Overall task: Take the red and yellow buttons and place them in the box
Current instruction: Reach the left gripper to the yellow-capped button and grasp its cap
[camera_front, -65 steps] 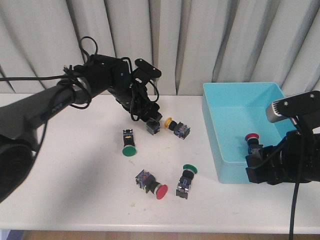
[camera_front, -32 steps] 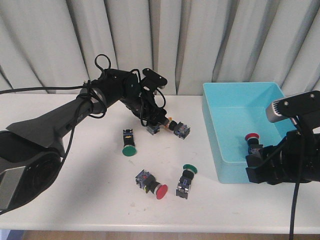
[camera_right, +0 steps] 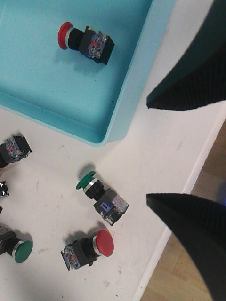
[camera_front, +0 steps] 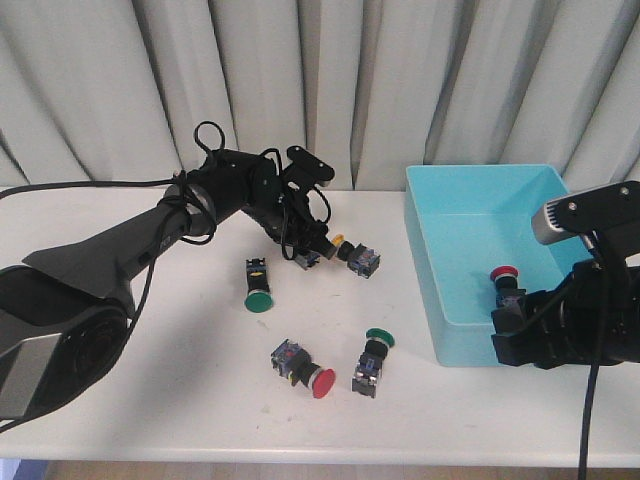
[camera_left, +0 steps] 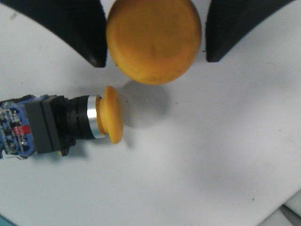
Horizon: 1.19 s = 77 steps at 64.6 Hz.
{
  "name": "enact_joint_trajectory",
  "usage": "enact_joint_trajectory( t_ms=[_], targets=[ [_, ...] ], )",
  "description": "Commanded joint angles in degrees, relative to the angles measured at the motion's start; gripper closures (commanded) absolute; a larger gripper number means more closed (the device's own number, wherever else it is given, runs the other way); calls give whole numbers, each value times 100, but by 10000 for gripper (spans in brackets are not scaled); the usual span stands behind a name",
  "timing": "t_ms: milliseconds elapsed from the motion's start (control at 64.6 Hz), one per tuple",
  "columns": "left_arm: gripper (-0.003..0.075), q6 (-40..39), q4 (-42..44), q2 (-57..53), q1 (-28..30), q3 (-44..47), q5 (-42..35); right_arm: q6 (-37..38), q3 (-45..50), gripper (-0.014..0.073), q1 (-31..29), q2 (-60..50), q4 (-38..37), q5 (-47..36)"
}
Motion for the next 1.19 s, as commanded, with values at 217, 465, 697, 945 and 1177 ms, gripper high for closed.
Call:
enact_joint_trajectory(
  t_ms=[217,465,697,945,1177],
  targets=[
    [386,-47,-104,-435,13,-191,-187,-46,-163,211,8,-98,-5,-305],
    [486,-57,-104,-435,13,-191,-119,-46,-163,211,8,-98,-5,-305],
    [528,-57,-104,-435,13,-191,9,-46,-163,211,8,-98,-5,-305],
    [528,-38,-109,-646,13,-191,267,-46,-163,211,8,-98,-5,-305],
    [545,-38,-204,-684,13,-191,323,-46,-163,211,8,-98,-5,-305]
  ],
)
